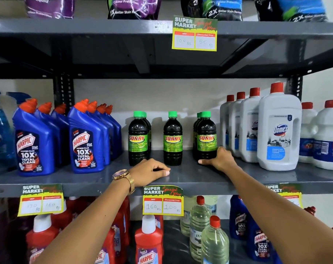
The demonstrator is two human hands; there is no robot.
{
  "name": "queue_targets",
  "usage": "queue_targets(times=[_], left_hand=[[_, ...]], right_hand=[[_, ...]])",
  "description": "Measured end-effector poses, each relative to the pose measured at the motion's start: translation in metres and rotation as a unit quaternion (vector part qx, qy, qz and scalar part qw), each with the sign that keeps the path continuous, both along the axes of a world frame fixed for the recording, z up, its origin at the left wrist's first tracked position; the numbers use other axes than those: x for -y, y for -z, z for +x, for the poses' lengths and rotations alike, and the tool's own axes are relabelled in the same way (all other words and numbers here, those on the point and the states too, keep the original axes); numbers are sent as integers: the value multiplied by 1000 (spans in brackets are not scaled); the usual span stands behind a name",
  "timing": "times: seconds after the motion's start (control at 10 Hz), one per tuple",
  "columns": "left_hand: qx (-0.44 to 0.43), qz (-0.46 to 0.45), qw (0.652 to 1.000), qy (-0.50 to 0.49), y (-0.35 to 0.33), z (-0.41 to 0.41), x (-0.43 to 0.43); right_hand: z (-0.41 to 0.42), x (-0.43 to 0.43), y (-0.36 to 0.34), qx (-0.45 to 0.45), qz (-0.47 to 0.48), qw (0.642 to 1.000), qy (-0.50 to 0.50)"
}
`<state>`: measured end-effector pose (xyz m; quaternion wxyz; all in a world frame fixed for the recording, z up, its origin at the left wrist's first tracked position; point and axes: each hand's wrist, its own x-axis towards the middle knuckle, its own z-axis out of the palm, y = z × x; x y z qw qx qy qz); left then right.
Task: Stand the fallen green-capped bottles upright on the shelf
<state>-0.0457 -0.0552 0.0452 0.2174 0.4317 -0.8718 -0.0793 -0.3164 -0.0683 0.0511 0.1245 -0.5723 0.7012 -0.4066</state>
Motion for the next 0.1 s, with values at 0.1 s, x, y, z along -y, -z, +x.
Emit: queue_targets(times=[0.1], left_hand=[[6, -17, 1000, -5, -1, -3, -1]], right_hand=[[1, -16, -6, 68, -92, 993, 11]])
